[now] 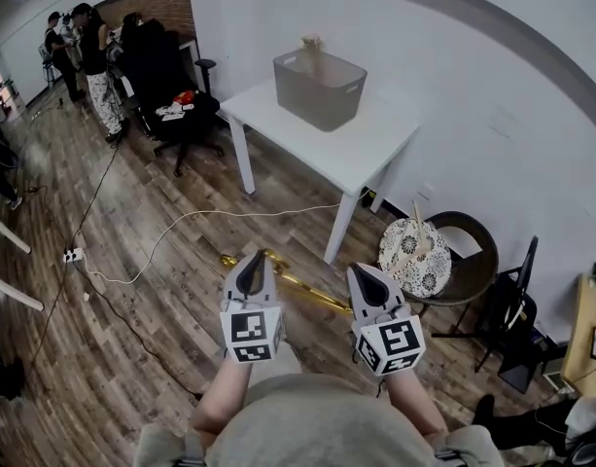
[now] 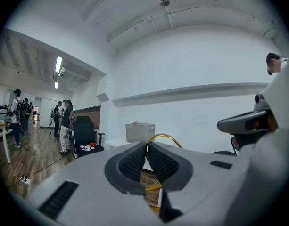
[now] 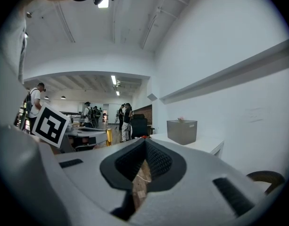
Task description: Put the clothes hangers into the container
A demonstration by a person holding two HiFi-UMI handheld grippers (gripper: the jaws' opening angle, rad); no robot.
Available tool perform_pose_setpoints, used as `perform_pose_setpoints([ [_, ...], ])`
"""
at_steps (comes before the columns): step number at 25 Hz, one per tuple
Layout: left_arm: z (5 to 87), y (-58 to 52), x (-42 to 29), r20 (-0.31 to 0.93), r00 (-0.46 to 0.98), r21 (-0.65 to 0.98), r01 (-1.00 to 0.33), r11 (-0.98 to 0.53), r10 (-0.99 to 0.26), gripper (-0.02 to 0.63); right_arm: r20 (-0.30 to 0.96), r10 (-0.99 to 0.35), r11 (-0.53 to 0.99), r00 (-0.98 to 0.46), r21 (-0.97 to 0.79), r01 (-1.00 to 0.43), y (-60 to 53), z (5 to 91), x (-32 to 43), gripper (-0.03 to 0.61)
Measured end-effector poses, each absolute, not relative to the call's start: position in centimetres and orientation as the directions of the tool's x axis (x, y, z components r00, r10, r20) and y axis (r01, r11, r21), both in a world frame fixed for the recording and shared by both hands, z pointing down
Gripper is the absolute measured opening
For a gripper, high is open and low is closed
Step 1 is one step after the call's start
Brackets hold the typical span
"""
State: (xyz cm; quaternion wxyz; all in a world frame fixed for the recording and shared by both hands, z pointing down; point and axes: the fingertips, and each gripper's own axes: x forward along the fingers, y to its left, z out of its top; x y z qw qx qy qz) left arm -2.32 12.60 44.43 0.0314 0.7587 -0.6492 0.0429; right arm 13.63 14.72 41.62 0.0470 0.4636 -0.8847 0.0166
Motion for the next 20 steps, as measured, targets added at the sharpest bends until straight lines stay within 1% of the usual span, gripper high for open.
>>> perform_pose_setpoints([
  [4,43.8,9.4,-3.6,0.084,0.156,-0.021,-0.987,-0.158,-0.984,0.017,0.101,-0.822,0.565,-0.560,0.022,-0.825,11.6,41.2,12.6,0.003],
  [20,42.5,-3.5,-7.8,0.107,0.220,-0.024,-0.974,-0.224,-0.970,0.017,0.105,-0.841,0.532,-0.530,-0.015,-0.847,-0.9,40.1,7.5,0.003],
])
